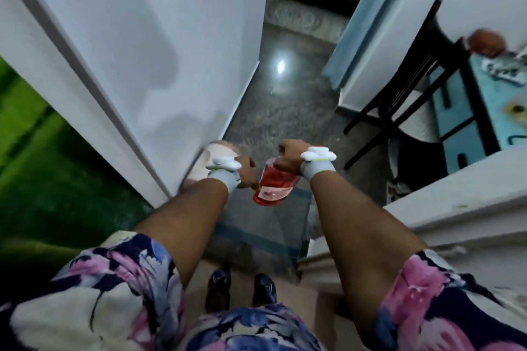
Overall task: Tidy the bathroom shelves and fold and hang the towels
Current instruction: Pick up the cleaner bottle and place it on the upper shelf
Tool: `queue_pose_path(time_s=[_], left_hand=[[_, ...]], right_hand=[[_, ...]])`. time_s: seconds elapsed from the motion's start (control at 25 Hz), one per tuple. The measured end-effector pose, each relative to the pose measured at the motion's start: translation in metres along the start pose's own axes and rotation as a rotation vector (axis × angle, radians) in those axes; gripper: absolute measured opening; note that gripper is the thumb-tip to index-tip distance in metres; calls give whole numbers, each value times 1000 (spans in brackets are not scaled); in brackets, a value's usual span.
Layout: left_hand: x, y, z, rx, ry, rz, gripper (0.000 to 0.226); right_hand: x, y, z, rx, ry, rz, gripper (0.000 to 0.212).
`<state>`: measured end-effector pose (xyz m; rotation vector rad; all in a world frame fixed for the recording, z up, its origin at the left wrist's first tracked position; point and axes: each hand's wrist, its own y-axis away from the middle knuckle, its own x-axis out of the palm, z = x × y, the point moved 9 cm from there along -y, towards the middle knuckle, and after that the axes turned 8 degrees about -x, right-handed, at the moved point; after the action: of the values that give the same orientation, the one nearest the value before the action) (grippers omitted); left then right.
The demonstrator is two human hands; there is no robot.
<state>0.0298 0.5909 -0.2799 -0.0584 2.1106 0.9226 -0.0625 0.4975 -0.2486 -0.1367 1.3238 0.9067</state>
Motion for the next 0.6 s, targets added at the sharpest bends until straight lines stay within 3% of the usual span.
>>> queue_pose_path(time_s=[0.12, 0.32, 0.4, 0.48, 0.6], left_hand=[[-29, 13, -7, 27, 191, -49, 67], [-58, 42, -36, 106, 578, -11, 118], [-65, 51, -43, 64, 465, -180, 135], [-74, 55, -49, 92, 417, -396, 128], [-65, 49, -49, 119, 526, -445, 124]], right_hand=[[-62, 10, 21, 26, -92, -144, 30], [-130, 35, 36, 103, -352, -420, 19], [-144, 43, 42, 122, -405, -444, 21], [-159, 56, 46, 141, -479, -475, 21], [-163, 70, 42, 129, -632, -535, 19]])
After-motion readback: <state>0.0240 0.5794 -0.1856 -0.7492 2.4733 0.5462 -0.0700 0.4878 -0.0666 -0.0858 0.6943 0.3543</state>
